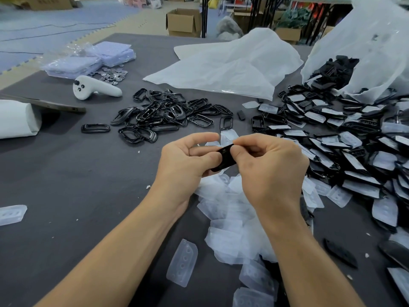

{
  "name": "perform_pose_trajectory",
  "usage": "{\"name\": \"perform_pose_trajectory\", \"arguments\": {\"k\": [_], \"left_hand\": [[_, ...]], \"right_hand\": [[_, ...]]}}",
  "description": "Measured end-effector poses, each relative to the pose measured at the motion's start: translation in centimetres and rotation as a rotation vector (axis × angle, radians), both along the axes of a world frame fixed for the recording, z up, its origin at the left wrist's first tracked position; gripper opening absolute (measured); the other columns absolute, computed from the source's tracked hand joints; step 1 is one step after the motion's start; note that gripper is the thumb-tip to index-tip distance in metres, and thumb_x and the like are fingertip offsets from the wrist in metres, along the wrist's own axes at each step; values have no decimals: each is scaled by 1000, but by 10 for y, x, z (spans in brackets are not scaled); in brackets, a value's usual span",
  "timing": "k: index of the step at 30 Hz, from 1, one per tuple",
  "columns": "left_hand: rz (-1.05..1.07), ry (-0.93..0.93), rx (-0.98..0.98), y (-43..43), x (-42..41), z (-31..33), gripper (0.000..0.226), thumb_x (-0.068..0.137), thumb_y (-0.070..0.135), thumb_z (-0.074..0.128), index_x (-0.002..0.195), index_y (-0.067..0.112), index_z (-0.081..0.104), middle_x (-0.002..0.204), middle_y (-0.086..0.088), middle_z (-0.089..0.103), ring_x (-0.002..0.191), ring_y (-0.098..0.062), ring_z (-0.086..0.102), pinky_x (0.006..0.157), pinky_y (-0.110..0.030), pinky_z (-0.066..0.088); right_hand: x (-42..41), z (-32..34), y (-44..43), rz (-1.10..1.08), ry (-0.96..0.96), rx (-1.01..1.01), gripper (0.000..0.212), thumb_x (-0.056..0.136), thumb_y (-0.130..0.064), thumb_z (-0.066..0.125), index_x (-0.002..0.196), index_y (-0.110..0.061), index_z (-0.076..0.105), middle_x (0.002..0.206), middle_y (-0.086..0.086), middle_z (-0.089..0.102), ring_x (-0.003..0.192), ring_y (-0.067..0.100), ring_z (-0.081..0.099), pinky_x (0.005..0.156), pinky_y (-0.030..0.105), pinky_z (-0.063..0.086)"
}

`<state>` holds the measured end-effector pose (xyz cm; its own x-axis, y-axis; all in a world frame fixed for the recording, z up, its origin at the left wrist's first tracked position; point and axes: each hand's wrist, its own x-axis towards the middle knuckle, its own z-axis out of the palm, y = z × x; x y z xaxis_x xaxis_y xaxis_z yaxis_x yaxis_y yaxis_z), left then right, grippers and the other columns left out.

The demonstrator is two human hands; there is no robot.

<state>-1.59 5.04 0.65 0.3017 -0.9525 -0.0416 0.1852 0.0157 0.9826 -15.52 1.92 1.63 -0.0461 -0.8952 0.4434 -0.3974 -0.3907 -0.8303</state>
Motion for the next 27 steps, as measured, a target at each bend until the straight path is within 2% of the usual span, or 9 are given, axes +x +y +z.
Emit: {"name": "perform_pose_trajectory", "arguments": {"k": [5, 8, 15, 17, 19, 22, 24, 25, 27], "left_hand": [[-15, -66, -100, 2, -2, 1, 40, 78, -14, 75, 101, 18, 76, 93, -9, 81, 82, -22, 79, 72, -25, 60], [-18, -161, -102, 3, -3, 1, 41, 75, -11, 79, 100, 21, 77, 96, -3, 82, 88, -22, 79, 79, -30, 60], [62, -84, -94, 0, -9, -2, 35, 75, -10, 78, 92, 20, 79, 91, -5, 82, 84, -20, 80, 75, -24, 61], [97, -100, -99, 0, -8, -4, 35, 76, -11, 77, 88, 22, 78, 89, -4, 82, 83, -20, 80, 76, -25, 61], [122, -115, -101, 0, -8, -5, 35, 78, -13, 77, 84, 22, 78, 86, -3, 81, 82, -20, 80, 75, -25, 62], [123, -144, -107, 0, -7, -2, 34, 80, -12, 75, 83, 21, 78, 83, -4, 81, 77, -15, 79, 69, -21, 59], [101, -111, -102, -1, -3, 0, 34, 84, -13, 72, 84, 20, 78, 82, -5, 81, 71, -11, 76, 62, -17, 56], [89, -86, -94, -2, -2, 0, 33, 85, -13, 71, 85, 19, 78, 83, -5, 81, 69, -10, 74, 59, -17, 55], [84, -69, -76, -2, 0, 1, 30, 88, -11, 71, 87, 19, 78, 84, -6, 81, 66, -10, 71, 57, -18, 54]], "right_hand": [[2, -1, -1, -26, -175, 139, 16, 81, -15, 81, 75, -30, 79, 62, -14, 72, 54, 8, 70, 56, 26, 59], [4, -2, 1, -17, -308, 222, 19, 82, -11, 81, 70, -26, 78, 61, -7, 72, 52, 12, 70, 52, 23, 57], [10, -2, 2, -46, -415, 296, 22, 82, -6, 77, 68, -23, 77, 62, -3, 73, 53, 16, 71, 56, 29, 59], [10, -4, 2, -54, -335, 274, 20, 82, -8, 78, 70, -24, 75, 62, -7, 73, 54, 14, 72, 57, 30, 61], [10, -4, 4, -85, -148, 202, 14, 81, -16, 81, 77, -28, 73, 67, -17, 71, 60, 5, 70, 60, 20, 57], [7, -5, 2, -110, -23, 204, 27, 77, -24, 83, 96, -37, 70, 76, -16, 69, 70, 0, 66, 64, 13, 51], [5, -2, -1, 9, -143, 373, 23, 80, -20, 81, 98, -32, 72, 82, -9, 73, 69, 6, 69, 68, 22, 56], [3, 1, -3, 105, -252, 469, 15, 84, -14, 79, 92, -26, 76, 82, -3, 76, 66, 10, 70, 65, 25, 58], [0, 5, -2, 260, -415, 578, 19, 89, 0, 72, 81, -16, 77, 75, 7, 76, 58, 17, 69, 56, 24, 58]]}}
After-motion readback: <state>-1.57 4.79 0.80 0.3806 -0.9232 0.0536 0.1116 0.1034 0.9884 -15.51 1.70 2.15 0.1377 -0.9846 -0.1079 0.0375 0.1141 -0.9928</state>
